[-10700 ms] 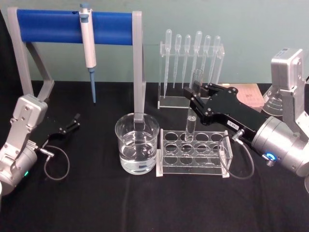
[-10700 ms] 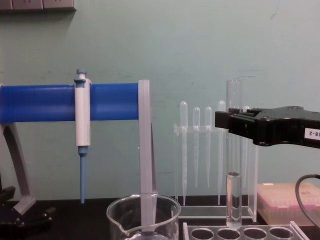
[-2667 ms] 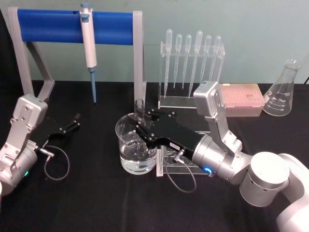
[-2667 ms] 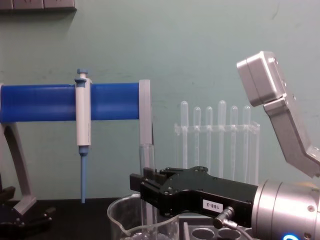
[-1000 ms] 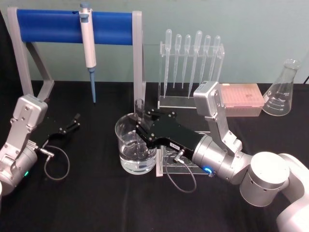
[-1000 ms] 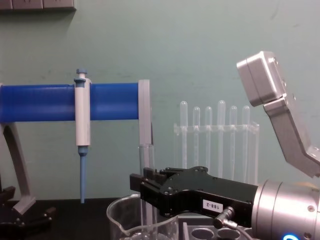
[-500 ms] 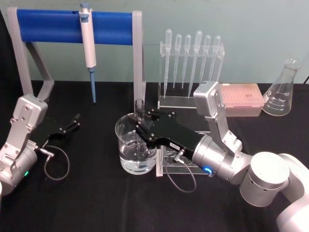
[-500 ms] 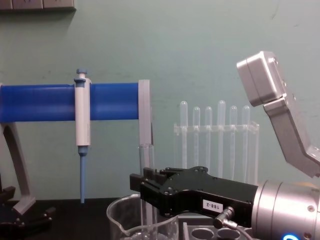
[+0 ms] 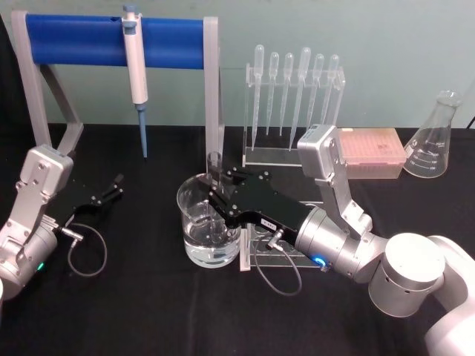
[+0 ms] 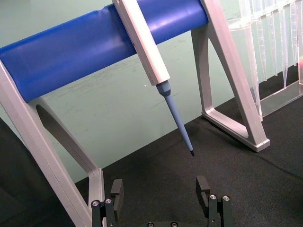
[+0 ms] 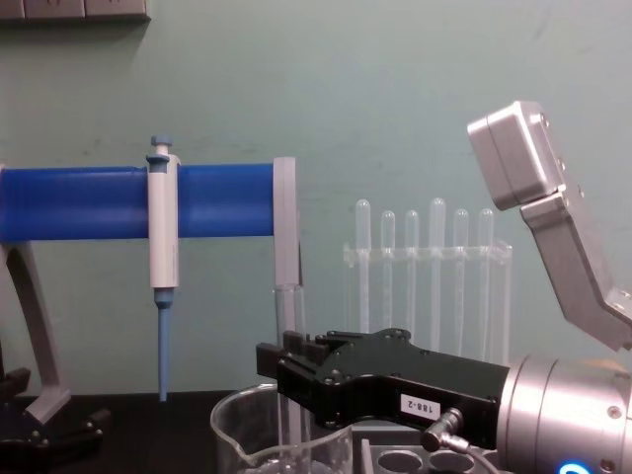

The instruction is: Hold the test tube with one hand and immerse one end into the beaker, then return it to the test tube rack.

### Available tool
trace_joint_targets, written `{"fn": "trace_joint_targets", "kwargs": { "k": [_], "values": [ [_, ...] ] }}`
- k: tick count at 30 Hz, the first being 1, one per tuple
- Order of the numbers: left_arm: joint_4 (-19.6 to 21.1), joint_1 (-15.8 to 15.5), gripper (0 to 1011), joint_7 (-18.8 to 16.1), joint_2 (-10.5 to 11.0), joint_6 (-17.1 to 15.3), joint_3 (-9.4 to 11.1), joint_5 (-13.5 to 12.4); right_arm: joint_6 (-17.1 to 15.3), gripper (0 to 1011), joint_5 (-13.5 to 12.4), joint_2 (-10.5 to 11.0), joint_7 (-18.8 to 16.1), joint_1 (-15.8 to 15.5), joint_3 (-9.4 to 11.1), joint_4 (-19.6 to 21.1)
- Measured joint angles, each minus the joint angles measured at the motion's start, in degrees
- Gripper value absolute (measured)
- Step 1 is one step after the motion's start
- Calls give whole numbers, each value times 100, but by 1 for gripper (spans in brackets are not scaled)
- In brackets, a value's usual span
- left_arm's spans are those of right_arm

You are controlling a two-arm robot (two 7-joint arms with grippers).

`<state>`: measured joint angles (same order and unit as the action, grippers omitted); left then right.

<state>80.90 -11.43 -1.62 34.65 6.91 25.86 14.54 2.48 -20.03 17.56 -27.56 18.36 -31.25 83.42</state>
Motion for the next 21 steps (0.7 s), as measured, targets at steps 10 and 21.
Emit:
{"fn": "trace_joint_targets", "kwargs": {
  "k": [10,21],
  "values": [
    [0,0,1000,0,0,0,0,0,0,225,0,0,0,0,0,0],
    [0,0,1000,0,0,0,0,0,0,225,0,0,0,0,0,0]
  ]
}}
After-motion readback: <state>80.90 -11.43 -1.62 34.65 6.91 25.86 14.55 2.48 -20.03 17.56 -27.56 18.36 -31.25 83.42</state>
